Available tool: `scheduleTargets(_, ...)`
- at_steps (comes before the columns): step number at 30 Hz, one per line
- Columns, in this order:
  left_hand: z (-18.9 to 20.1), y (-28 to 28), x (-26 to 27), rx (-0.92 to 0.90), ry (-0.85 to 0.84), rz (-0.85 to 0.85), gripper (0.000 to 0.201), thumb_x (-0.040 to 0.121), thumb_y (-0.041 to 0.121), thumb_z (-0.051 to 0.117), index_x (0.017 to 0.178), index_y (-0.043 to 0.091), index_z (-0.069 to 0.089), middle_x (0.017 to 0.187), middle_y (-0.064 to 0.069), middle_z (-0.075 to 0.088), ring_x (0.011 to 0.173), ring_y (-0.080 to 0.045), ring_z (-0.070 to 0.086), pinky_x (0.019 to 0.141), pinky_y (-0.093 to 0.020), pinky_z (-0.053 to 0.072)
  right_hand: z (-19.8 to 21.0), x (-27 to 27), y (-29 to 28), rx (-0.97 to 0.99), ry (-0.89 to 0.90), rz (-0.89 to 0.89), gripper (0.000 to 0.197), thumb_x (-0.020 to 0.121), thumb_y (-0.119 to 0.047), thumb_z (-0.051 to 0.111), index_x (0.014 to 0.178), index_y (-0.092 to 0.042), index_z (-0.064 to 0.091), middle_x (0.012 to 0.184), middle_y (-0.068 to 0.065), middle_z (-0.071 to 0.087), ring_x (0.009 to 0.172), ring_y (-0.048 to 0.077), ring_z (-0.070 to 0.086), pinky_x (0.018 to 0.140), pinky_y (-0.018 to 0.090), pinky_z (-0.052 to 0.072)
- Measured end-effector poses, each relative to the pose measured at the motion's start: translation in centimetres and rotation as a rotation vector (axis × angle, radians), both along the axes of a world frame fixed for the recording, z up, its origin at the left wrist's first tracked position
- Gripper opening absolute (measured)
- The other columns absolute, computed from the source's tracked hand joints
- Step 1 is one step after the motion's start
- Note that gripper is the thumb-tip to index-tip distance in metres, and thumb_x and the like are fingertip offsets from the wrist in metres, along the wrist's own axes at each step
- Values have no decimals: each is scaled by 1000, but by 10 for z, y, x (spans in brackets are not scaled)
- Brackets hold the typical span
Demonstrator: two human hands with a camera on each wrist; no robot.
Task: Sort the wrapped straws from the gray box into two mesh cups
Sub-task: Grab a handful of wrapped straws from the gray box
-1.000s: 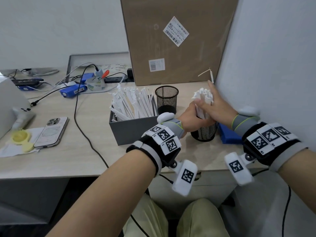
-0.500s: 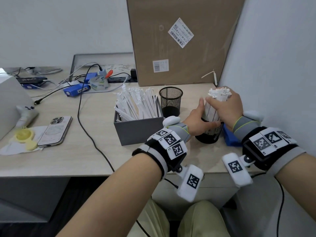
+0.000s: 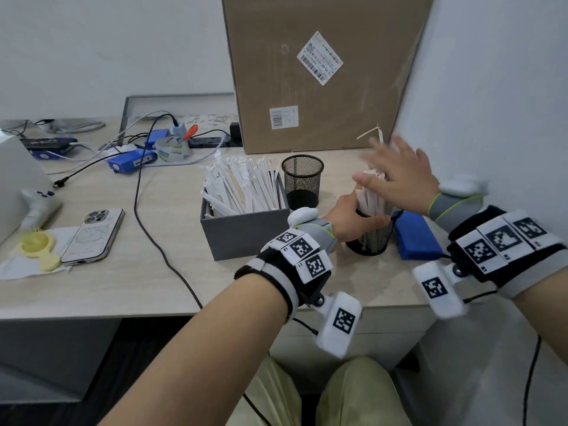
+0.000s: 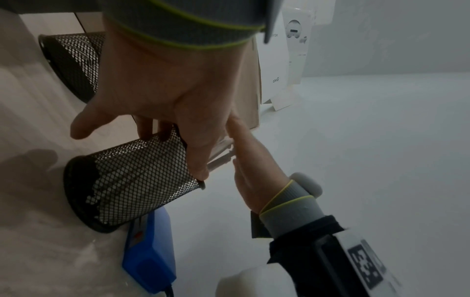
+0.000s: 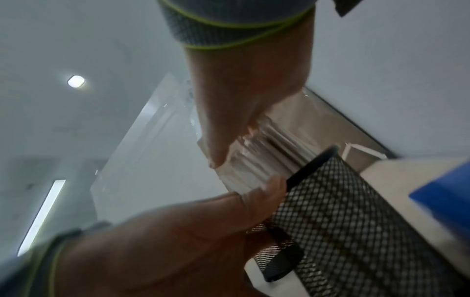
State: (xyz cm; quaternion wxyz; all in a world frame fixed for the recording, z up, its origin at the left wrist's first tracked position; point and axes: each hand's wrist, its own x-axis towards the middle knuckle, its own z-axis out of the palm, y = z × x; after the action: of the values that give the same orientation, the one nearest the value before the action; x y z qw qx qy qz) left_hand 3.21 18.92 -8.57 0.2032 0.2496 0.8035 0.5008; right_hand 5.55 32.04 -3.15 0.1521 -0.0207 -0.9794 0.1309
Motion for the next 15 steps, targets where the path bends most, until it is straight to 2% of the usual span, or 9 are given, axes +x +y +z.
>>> scheduleTargets(1,1,0,1,-5,-1,11,59,83,28,72,133,11,46,130,-11,56,120,-25,54,104,-39,44,0,0,-2,60,-96,-17,64,88,-67,33,140,-32,40,157,-9,25,149,20,6,115,57,4)
scheduleTargets(2,2,0,2,-10,-2,19,58,82,29,72,131,11,48,128,-11,58,118,-25,55,103,-39,45,0,1,-4,59,-117,-27,59,92,-62,32,142,-31,39,157,-9,24,149,18,4,114,58,0)
scheduleTargets(4,3,0,2,6,-15,21,59,78,32,74,128,10,52,124,-11,61,115,-24,57,102,-41,46,1,4,-6,27,-25,-22,55,95,-54,33,146,-30,32,158,-8,23,149,17,5,115,57,-2)
scheduleTargets(6,3,1,2,5,-43,17,58,77,34,75,126,11,54,122,-9,63,113,-23,59,101,-42,47,1,8,-10,21,-40,0,54,97,-50,32,147,-29,30,158,-7,22,149,16,5,115,57,-1)
scheduleTargets(8,0,3,1,12,-68,24,76,65,45,77,129,14,51,122,-5,63,114,-20,60,101,-41,48,-2,10,-11,-42,-84,2,52,99,-49,27,146,-28,32,158,-7,23,149,16,7,114,57,-1)
scheduleTargets(10,-9,8,-4,51,-109,27,100,56,48,79,142,18,36,130,-2,60,120,-17,56,105,-41,45,-1,11,-11,-160,51,-21,51,100,-46,26,146,-26,34,156,-4,28,149,19,10,115,55,2)
scheduleTargets(12,-9,10,-7,89,-160,42,121,56,38,82,151,22,9,139,-2,52,127,-17,50,109,-40,41,4,10,-8,-245,218,-40,50,99,-44,28,141,-21,43,151,1,39,146,24,19,116,52,10)
scheduleTargets(14,8,2,2,95,-188,84,134,61,30,84,151,21,-14,146,-2,44,132,-18,44,112,-35,35,10,10,-9,-270,322,-7,54,95,-44,29,130,-13,55,137,7,54,138,27,37,116,47,20)
scheduleTargets(15,13,0,3,100,-192,98,133,67,26,84,149,18,-21,149,-2,38,135,-18,39,112,-30,31,13,11,-12,-274,357,21,55,93,-43,29,124,-9,60,129,9,60,131,27,45,115,43,24)
